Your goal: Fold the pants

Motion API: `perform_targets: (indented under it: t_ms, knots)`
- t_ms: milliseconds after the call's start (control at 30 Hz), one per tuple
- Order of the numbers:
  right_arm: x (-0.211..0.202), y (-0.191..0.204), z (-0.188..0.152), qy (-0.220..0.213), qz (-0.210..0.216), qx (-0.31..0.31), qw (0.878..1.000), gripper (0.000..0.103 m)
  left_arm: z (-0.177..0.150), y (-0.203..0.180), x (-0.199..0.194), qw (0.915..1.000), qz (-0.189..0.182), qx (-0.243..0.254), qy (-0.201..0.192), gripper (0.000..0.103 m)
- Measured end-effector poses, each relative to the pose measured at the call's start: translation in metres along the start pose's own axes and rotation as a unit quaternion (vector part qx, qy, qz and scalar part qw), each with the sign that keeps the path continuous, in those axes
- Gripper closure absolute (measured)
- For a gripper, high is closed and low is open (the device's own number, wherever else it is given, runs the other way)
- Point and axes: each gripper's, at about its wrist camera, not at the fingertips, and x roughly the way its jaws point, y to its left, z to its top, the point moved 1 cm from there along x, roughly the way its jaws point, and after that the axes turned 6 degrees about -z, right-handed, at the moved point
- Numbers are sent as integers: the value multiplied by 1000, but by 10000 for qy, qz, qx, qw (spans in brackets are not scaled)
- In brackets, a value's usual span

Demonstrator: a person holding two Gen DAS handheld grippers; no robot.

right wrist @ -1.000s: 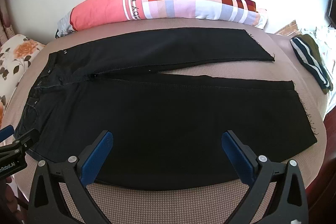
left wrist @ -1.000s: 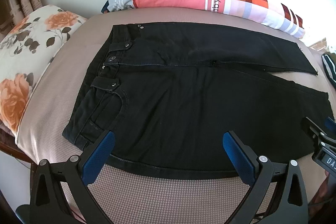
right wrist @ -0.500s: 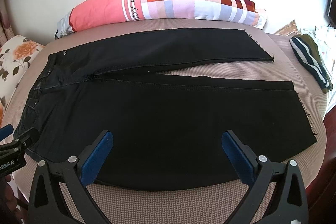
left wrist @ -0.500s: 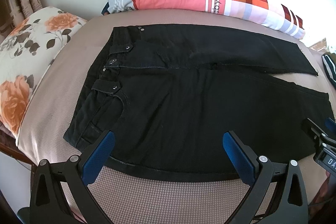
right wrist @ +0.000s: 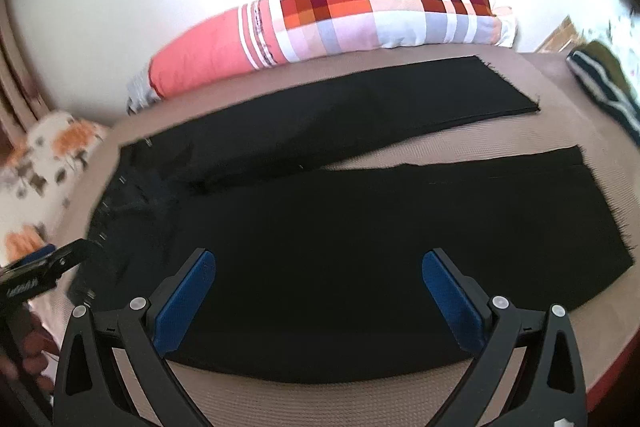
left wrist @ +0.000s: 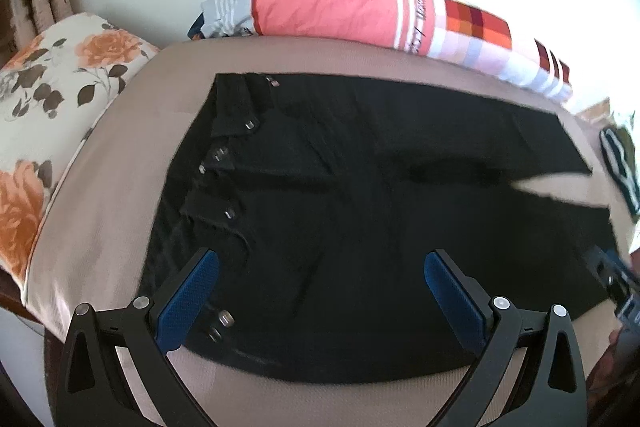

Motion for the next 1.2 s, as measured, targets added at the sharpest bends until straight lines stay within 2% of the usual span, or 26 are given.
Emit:
perform_targets:
  t_ms: [100,233,367,400,467,500,600,633,700,767,833,900,1000,1100,1200]
  knots:
    - [-1,-2,8,-114,110,63,9999,0,36,31,1,9995,-232,-218,29,2]
    - [3,6,17,-207,167,-190,9995,0,87,84,13,9975,-338,-612,-94,23]
    - [14,15,26,-125,419,-314,9985,0,125,133,49,9943,-586,-891,21,35]
    - [19,18,29,-70,483,-333,9983,0,134,146,64,9919,-774,-1006,99,43]
    - [29,24,37,53,645,-293,9975,0,143,160,86,9857,-1202,-1153,265,46]
    - [34,26,42,109,690,-243,9973,0,148,171,101,9804,-1405,-1340,342,52]
    - [50,35,57,199,679,-194,9973,0,155,190,131,9684,-1759,-1706,458,52]
    - [55,40,62,192,636,-218,9976,0,157,198,142,9669,-1721,-1818,498,52]
    - [65,46,70,206,564,-263,9978,0,160,208,160,9635,-1803,-1892,578,52]
    - [79,54,78,268,535,-315,9977,0,161,214,172,9596,-1919,-1956,641,57]
    - [92,63,85,321,569,-361,9972,0,163,217,184,9526,-2175,-1997,735,71]
    - [106,73,92,391,614,-421,9965,0,167,217,190,9473,-2405,-1974,759,78]
    - [126,86,102,482,729,-545,9947,0,174,213,197,9443,-2597,-1879,749,78]
    - [152,102,120,628,1131,-738,9888,0,182,209,211,9377,-2814,-1872,805,78]
    - [175,118,137,745,1444,-1070,9809,0,188,204,228,9376,-2812,-1895,768,78]
